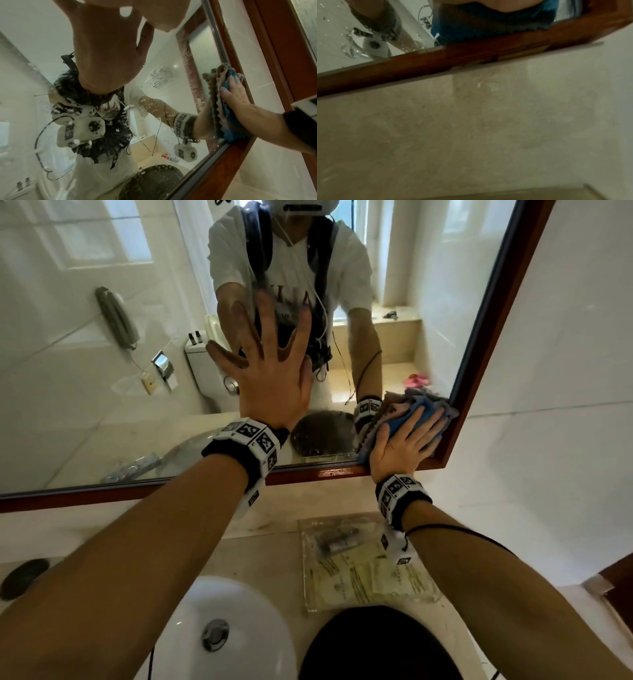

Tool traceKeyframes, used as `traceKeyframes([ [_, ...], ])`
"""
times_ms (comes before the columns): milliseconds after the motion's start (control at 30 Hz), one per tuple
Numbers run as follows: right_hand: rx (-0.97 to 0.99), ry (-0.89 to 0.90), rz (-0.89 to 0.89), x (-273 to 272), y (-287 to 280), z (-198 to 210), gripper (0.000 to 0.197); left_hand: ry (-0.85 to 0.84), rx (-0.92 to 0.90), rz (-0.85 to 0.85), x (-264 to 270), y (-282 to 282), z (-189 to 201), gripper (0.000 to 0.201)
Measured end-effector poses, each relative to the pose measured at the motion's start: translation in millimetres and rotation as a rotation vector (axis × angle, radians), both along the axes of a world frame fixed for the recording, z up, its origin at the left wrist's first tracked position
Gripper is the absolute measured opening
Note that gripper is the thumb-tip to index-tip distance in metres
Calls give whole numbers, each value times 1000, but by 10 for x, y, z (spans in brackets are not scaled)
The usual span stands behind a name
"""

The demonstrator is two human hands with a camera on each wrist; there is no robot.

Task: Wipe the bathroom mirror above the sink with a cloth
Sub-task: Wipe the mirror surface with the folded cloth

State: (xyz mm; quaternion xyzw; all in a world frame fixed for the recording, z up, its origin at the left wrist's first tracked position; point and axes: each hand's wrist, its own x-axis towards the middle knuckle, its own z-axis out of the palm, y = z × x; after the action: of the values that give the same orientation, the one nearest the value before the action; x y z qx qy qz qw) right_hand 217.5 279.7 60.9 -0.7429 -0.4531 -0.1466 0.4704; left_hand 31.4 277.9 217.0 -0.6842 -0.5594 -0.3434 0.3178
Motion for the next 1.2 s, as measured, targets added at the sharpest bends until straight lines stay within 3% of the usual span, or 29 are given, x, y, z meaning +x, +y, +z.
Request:
traceKeyframes([
  [233, -5, 398, -152, -563, 108, 48, 73, 23, 12, 20, 3, 2, -10, 59],
  [533, 13, 605, -106, -1206, 80, 185, 73, 3, -17, 13, 24, -17, -13, 60],
  [700, -56, 762, -86, -1129, 81, 293, 82, 3, -16, 26, 19, -1, -29, 59],
  [900, 7, 1001, -249, -750, 177, 487, 67, 26, -27, 26, 7, -27, -17, 58],
  [933, 31, 926, -310, -658, 172, 491, 59, 23, -29, 27, 9, -25, -14, 59],
  [967, 64, 744, -437, -588, 194, 494, 47, 18, -30, 26, 7, -22, -14, 59],
  [1000, 12, 596, -453, -553, 164, 592, 42, 14, -30, 23, 9, -18, -13, 60],
  [1033, -91, 523, -420, -494, 163, 632, 45, 10, -34, 20, 14, -18, -11, 60],
  [1067, -132, 419, -497, -445, 241, 602, 44, 7, -40, 16, 7, -14, -12, 60],
  [1133, -52, 315, -768, -366, 387, 635, 21, 11, -46, 14, -3, -19, -12, 60],
  [1200, -121, 454, -649, -290, 491, 553, 34, 22, -46, 17, -12, -49, 3, 59],
])
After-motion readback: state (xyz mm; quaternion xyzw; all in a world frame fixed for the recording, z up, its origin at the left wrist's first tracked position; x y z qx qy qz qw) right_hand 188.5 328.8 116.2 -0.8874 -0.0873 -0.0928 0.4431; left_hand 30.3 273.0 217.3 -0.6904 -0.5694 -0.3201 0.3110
